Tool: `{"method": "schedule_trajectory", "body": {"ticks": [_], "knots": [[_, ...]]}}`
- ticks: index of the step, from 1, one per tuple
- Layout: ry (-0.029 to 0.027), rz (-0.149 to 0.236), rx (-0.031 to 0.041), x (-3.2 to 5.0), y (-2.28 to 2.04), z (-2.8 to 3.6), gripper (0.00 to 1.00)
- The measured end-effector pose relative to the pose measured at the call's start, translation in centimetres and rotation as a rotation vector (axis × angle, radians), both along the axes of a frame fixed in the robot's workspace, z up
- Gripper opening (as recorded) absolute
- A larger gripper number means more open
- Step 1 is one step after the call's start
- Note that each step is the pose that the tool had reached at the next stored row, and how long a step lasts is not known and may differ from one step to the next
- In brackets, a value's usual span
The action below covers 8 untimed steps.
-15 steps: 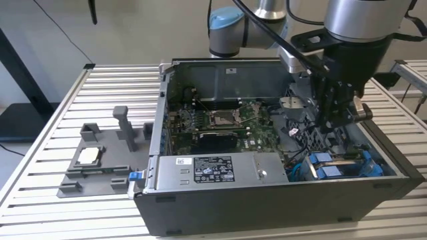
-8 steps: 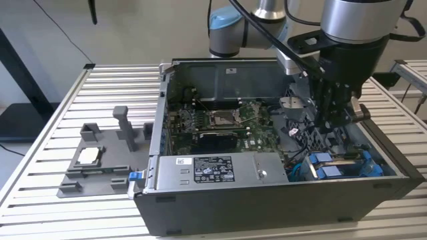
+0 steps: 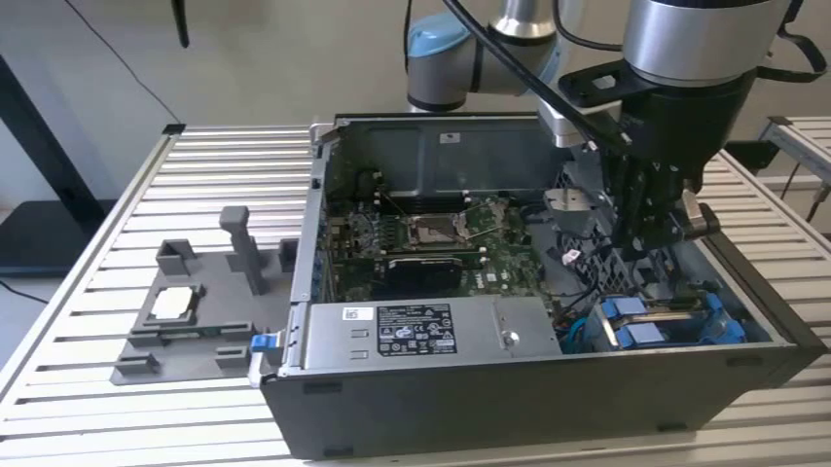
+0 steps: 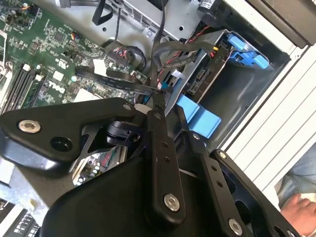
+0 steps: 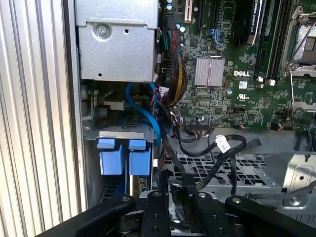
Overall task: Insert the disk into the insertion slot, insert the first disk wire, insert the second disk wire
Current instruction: 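Insert the second disk wire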
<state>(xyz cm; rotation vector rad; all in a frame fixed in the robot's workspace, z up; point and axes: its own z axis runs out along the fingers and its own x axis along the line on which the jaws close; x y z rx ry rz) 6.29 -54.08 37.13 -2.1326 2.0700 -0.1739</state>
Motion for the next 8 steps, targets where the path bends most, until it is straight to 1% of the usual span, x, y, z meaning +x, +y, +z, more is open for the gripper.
{"method": "schedule_trajectory", "body": {"ticks": [8], "knots": [[0.0000, 0.000, 0.0000, 0.00, 0.00, -0.01, 0.26]]}}
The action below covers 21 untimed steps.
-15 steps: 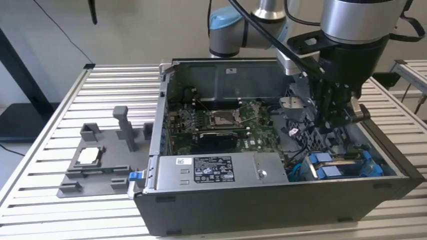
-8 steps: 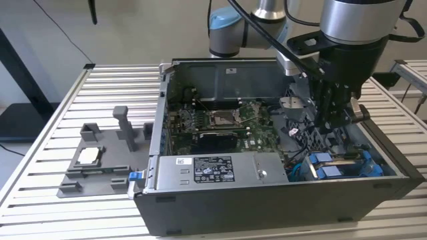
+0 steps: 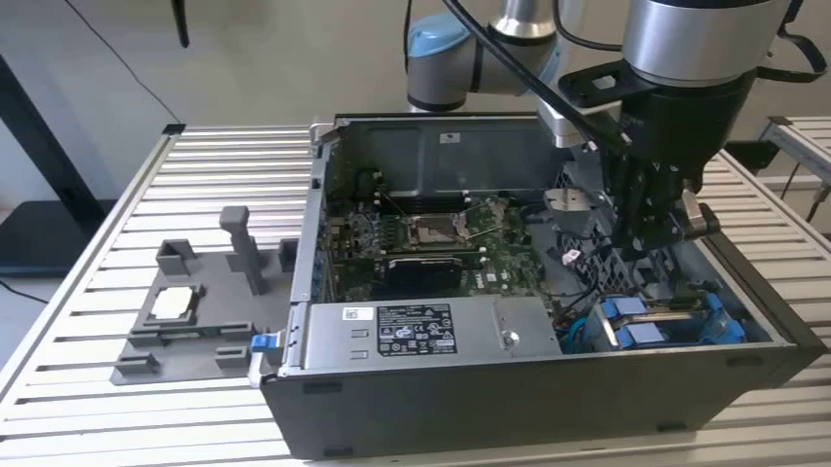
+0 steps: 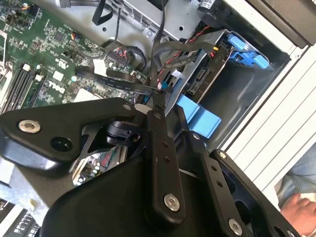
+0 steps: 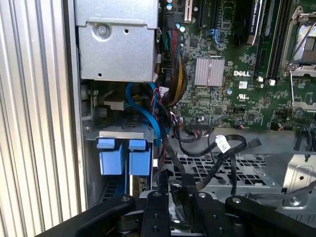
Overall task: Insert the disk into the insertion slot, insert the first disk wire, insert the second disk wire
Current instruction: 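Insert the second disk wire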
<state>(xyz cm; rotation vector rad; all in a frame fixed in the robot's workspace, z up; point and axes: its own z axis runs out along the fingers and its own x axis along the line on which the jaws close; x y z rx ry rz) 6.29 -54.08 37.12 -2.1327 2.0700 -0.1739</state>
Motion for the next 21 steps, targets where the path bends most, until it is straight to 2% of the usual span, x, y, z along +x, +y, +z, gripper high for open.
{"method": "schedule_trajectory", "body": {"ticks": [3, 14, 17, 18, 21], "knots": [[0.0000, 0.000, 0.0001, 0.00, 0.00, -0.01, 0.14], [0.0000, 0.000, 0.0000, 0.00, 0.00, -0.02, 0.14], [0.0000, 0.000, 0.0000, 0.00, 0.00, -0.02, 0.16], [0.0000, 0.000, 0.0000, 0.00, 0.00, -0.02, 0.22], [-0.0004, 0.000, -0.0008, 0.00, 0.00, -0.05, 0.22]]}}
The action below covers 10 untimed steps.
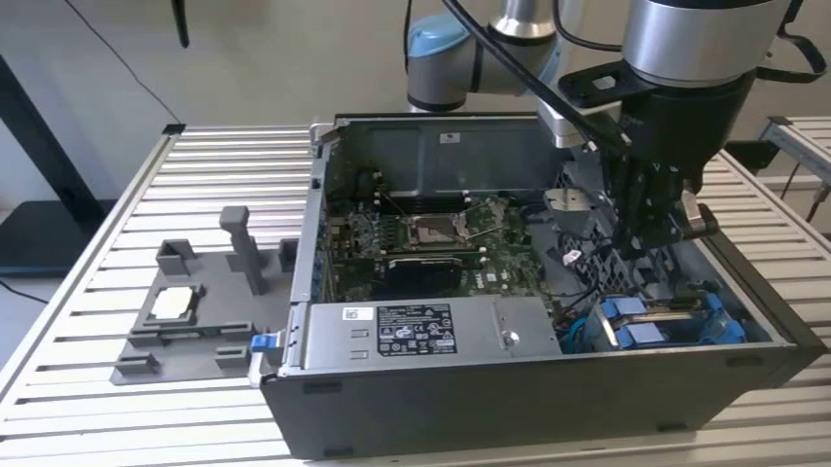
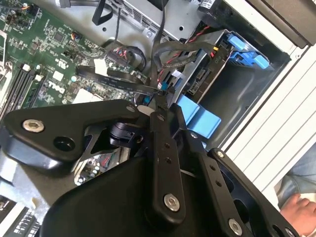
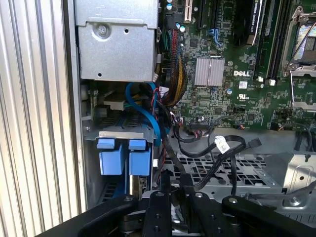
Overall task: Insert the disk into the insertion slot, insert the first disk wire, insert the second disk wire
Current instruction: 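Insert the second disk wire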
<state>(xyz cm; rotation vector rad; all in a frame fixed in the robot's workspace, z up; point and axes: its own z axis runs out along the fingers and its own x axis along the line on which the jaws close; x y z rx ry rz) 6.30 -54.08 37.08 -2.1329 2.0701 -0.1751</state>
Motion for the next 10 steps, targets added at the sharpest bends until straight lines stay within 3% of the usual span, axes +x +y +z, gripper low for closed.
{"method": "schedule_trajectory", "body": {"ticks": [4, 10], "knots": [[-0.0017, 0.000, -0.0093, 0.00, 0.00, -0.07, 0.22], [-0.0019, 0.000, -0.0098, 0.00, 0.00, -0.06, 0.22]]}}
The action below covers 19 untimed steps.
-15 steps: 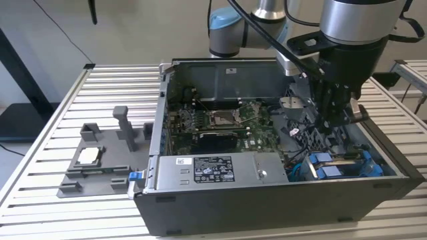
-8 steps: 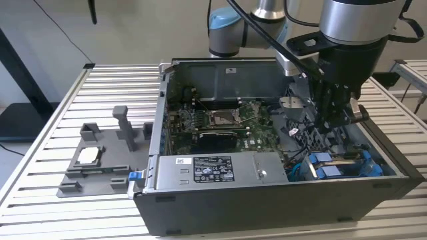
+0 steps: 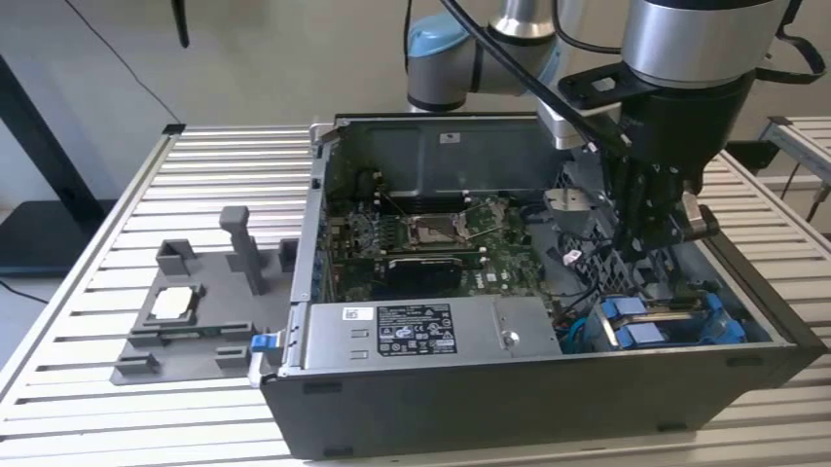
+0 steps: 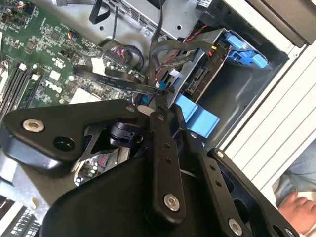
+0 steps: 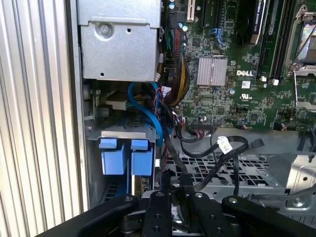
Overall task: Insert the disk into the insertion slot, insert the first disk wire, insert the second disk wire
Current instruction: 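Insert the second disk wire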
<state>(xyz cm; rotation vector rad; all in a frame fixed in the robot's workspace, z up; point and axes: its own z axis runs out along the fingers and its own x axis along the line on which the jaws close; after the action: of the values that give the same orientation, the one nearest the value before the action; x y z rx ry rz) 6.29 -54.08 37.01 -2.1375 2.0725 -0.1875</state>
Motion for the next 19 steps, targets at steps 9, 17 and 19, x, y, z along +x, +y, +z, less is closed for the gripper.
{"method": "schedule_trajectory", "body": {"ticks": [9, 17, 19], "knots": [[0.0001, 0.000, -0.0017, 0.00, -0.16, -0.05, 0.22], [0.0017, 0.000, -0.0005, 0.00, -0.32, 0.23, 0.22], [0.0016, 0.000, 0.0014, 0.00, -0.38, 0.27, 0.22]]}}
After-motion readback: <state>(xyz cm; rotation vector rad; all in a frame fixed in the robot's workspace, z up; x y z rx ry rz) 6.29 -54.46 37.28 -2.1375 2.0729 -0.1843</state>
